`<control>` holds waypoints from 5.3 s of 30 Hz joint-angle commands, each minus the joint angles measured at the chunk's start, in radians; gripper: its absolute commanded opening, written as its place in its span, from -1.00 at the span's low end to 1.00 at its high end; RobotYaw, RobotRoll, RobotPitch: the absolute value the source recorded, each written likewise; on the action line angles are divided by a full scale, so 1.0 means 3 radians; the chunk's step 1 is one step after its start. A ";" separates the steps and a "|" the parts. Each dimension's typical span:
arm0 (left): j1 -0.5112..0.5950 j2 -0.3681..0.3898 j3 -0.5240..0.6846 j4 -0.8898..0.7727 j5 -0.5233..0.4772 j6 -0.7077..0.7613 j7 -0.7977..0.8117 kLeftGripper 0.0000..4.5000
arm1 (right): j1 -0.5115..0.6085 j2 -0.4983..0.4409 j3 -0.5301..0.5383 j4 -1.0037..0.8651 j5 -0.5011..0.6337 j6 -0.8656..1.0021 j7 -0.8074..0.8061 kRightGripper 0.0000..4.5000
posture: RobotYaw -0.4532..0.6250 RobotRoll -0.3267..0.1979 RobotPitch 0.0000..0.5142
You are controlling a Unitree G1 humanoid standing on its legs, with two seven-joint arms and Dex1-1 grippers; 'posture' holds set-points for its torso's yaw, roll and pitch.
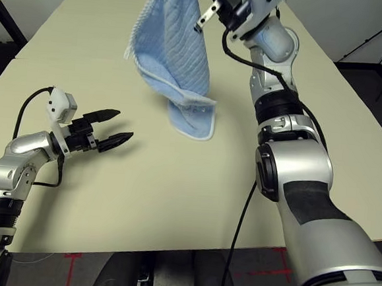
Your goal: Fold the towel and set it aside.
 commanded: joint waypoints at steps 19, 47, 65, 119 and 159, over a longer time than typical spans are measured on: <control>0.0061 -0.0026 -0.0329 -0.0345 0.0171 0.0633 0.0238 1.00 | -0.0676 0.0022 0.0279 0.0638 -0.0847 0.1192 -0.1203 -0.99 | -0.19 0.25 -0.54; 0.0233 -0.0035 -0.0173 -0.1127 -0.0308 0.1972 0.0711 1.00 | -0.0594 0.0048 0.0285 0.0654 -0.0868 0.1189 -0.1142 -0.99 | -0.15 0.25 -0.63; 0.0224 0.0150 0.0075 -0.1319 -0.0738 0.2551 0.0842 1.00 | -0.0529 0.0037 0.0295 0.0631 -0.0873 0.1158 -0.1090 -0.99 | -0.16 0.25 -0.60; -0.1487 0.0807 0.0208 0.0513 0.0529 0.1482 0.1558 -0.99 | 0.1630 -0.1179 -0.0520 -0.0923 0.0885 0.3445 0.1577 -1.00 | -0.30 0.25 -0.31; -0.1291 0.0631 0.0231 0.1792 0.0693 -0.0232 0.1442 -0.99 | 0.0944 -0.0881 -0.0259 0.0915 -0.0124 0.1309 0.0721 -1.00 | -0.16 0.25 -0.22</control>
